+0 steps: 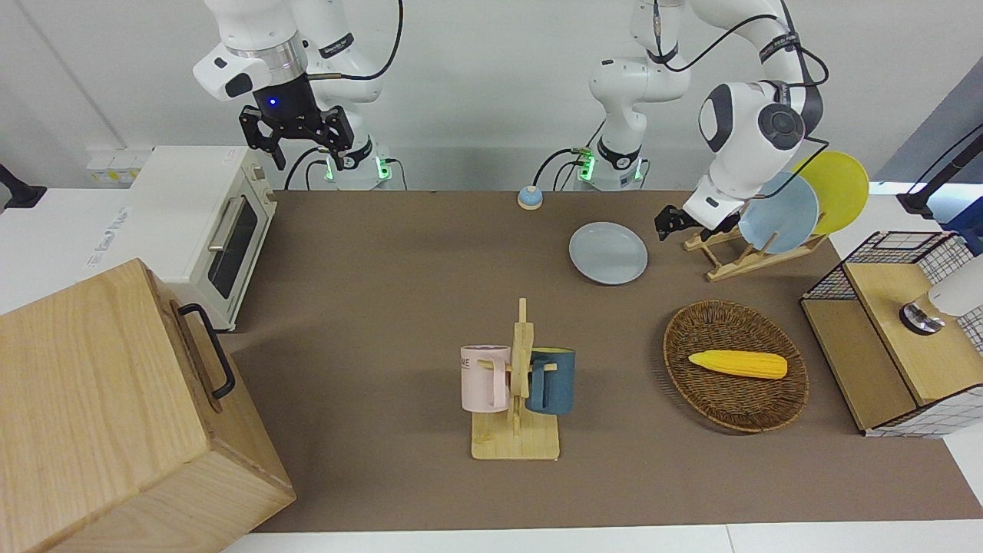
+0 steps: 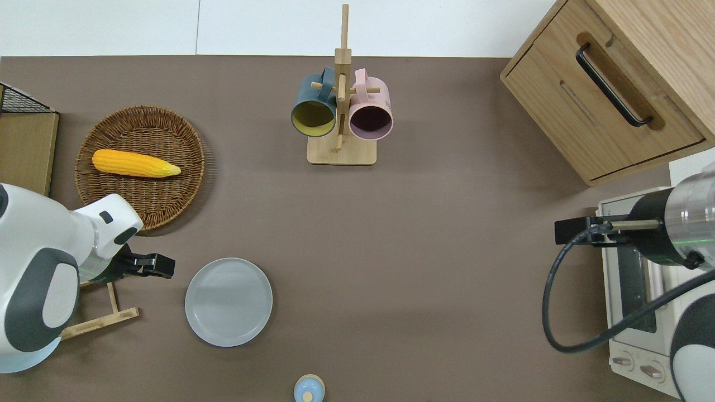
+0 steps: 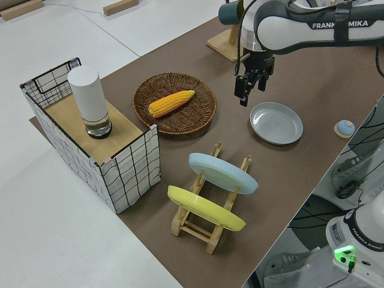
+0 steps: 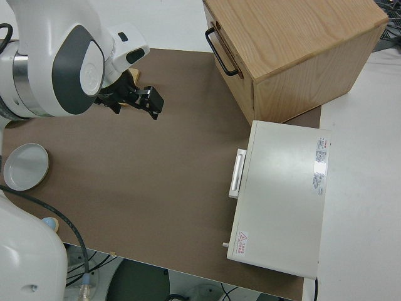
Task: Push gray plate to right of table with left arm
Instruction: 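Move the left gripper down to the edge of the gray plate, then push the gray plate with the left gripper toward the toaster oven side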
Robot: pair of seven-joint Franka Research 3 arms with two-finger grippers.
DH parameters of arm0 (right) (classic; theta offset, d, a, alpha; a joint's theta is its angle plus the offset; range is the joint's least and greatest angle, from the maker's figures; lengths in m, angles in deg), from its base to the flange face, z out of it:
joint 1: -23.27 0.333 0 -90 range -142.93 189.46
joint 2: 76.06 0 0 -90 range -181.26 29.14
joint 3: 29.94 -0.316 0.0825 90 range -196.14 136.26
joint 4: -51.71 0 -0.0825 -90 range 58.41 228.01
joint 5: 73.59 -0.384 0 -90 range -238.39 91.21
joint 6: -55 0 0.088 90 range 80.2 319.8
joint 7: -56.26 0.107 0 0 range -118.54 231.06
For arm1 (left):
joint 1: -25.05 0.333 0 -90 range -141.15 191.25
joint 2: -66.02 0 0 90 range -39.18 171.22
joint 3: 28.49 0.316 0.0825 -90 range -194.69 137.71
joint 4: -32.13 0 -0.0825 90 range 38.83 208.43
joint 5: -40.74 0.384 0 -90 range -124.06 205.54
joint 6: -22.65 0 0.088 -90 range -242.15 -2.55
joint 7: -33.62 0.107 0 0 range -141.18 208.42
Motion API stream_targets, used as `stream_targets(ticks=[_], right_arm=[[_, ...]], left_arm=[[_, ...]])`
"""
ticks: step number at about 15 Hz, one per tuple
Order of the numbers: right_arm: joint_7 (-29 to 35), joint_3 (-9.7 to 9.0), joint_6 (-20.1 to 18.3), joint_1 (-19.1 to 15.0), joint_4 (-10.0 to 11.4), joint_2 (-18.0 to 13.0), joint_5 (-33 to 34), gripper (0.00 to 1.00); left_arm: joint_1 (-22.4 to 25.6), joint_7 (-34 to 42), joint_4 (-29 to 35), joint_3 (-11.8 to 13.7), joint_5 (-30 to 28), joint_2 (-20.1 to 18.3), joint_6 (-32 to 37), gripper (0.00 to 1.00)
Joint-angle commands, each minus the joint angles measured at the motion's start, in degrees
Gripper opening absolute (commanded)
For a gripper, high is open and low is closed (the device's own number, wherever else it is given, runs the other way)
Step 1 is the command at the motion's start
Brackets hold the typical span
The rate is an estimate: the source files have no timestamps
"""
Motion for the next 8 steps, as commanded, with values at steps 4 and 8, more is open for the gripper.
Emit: stream_targets(ticks=[4, 8], right_arm=[[0.59, -0.83, 0.01, -1.40, 1.56, -1.57, -1.23, 0.996], [0.59, -0.83, 0.01, -1.40, 1.56, -1.57, -1.23, 0.996]], left_arm=[[1.86, 4.93, 13.96, -0.03, -6.16, -3.87, -11.64, 0.95], [2.04, 5.37, 21.35, -0.03, -7.76, -3.87, -19.12, 0.91]])
